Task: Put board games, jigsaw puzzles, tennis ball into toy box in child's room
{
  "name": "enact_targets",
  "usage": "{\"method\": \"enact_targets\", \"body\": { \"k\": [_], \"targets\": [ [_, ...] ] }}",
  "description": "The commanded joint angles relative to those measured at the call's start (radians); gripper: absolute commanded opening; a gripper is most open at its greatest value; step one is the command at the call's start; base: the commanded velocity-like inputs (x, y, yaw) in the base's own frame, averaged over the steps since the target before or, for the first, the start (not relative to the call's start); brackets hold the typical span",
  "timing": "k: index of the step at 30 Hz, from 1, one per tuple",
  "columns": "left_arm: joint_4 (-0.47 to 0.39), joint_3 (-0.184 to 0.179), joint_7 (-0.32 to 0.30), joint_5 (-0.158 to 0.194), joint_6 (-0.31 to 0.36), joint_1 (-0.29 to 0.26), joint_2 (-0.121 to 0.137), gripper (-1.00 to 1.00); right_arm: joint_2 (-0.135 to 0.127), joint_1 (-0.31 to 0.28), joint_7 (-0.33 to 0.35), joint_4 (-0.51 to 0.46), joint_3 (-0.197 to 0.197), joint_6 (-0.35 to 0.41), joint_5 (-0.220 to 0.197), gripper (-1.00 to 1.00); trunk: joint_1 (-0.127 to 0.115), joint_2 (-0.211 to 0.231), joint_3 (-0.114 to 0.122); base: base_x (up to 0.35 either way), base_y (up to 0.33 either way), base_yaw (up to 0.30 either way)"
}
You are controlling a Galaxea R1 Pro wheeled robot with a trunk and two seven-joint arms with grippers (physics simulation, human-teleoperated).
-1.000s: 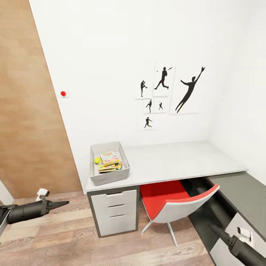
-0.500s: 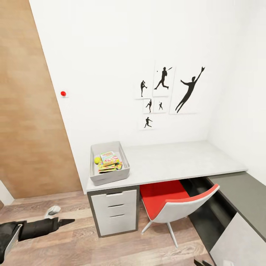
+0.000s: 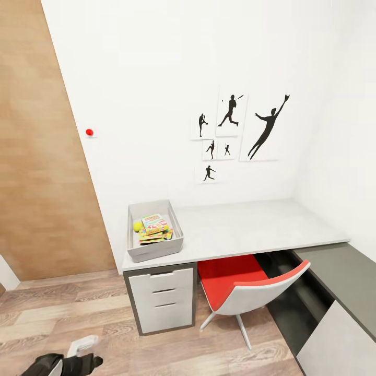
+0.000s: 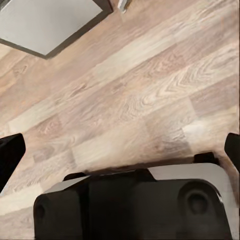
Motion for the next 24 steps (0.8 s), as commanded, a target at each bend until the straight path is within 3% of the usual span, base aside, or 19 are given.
{"method": "enact_targets", "body": {
  "k": [1,3,4,10,11,16,20,24],
  "targets": [
    [0.019,0.007,0.04,0.002,-0.009,0.0,-0.009,1.0,0.003,-0.002,-0.047,0.019,0.0,-0.006,0.024,1.0,0.001,-0.002,-0.002,0.0,0.0,0.0],
    [0.058,0.007,0.114,0.001,-0.052,0.006,-0.023,1.0,0.007,-0.002,-0.16,0.062,0.015,-0.034,0.054,1.0,0.001,-0.002,-0.002,0.0,0.0,0.0],
    [0.096,0.006,0.174,0.0,-0.106,0.015,-0.034,1.0,0.01,-0.002,-0.276,0.105,0.029,-0.062,0.082,1.0,0.001,-0.002,-0.002,0.0,0.0,0.0],
    [0.184,0.002,0.282,-0.002,-0.268,0.052,-0.069,1.0,0.025,-0.002,-0.602,0.206,0.05,-0.14,0.128,1.0,0.001,-0.002,-0.002,0.0,0.0,0.0],
    [0.199,0.0,0.306,-0.004,-0.298,0.06,-0.078,1.0,0.034,-0.002,-0.685,0.223,0.053,-0.16,0.136,1.0,0.001,-0.002,-0.002,0.0,0.0,0.0],
    [0.217,-0.001,0.354,-0.031,-0.331,0.089,-0.093,1.0,0.052,-0.002,-0.809,0.244,0.059,-0.186,0.145,1.0,0.001,-0.002,-0.002,0.0,0.0,0.0],
    [0.223,-0.001,0.396,-0.082,-0.341,0.12,-0.122,1.0,0.058,-0.002,-0.853,0.251,0.064,-0.196,0.148,1.0,0.001,-0.002,-0.002,0.0,0.0,0.0],
    [0.225,-0.001,0.42,-0.108,-0.345,0.14,-0.138,1.0,0.059,-0.002,-0.866,0.253,0.066,-0.199,0.148,1.0,0.001,-0.002,-0.002,0.0,0.0,0.0]
  ]
}}
